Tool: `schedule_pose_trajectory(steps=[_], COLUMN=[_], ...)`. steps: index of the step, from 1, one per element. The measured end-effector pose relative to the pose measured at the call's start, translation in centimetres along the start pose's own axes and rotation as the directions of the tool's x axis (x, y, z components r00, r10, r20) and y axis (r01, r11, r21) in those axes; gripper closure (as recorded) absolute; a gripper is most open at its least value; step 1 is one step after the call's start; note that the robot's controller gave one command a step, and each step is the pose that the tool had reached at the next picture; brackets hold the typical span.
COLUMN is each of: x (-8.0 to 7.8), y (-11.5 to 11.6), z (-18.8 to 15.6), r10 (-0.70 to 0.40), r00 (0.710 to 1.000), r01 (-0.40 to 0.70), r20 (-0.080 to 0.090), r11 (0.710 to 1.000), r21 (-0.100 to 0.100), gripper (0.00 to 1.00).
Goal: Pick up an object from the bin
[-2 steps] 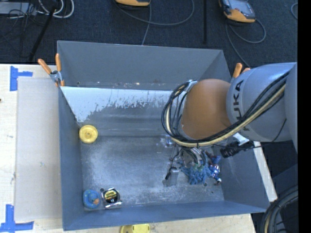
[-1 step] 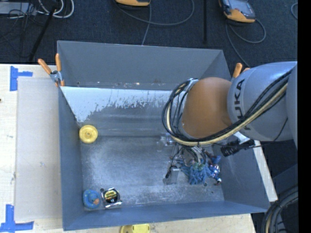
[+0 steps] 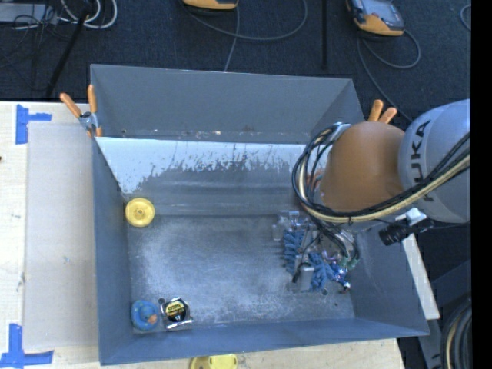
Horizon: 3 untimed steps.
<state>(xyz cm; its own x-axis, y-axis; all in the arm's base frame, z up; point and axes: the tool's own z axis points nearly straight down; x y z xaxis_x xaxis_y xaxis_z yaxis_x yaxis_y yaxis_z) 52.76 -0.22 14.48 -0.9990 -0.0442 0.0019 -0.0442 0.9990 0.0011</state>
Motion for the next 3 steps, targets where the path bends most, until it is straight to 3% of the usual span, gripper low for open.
schedule_pose_trajectory(steps=[1, 2, 3], x=[-0.6, 0.2, -2.2], y=[-2.8, -5.2, -7.6], z=[1.3, 3.1, 6.7], r10=[0.044, -0.027, -0.162], r00=[0.999, 1.000, 0.987], r01=[-0.044, 0.027, 0.162], r20=[0.005, 0.000, 0.006], r11=[0.999, 1.000, 0.987], r21=[0.002, 0.000, 0.000], gripper=[0.00, 0.00, 1.00])
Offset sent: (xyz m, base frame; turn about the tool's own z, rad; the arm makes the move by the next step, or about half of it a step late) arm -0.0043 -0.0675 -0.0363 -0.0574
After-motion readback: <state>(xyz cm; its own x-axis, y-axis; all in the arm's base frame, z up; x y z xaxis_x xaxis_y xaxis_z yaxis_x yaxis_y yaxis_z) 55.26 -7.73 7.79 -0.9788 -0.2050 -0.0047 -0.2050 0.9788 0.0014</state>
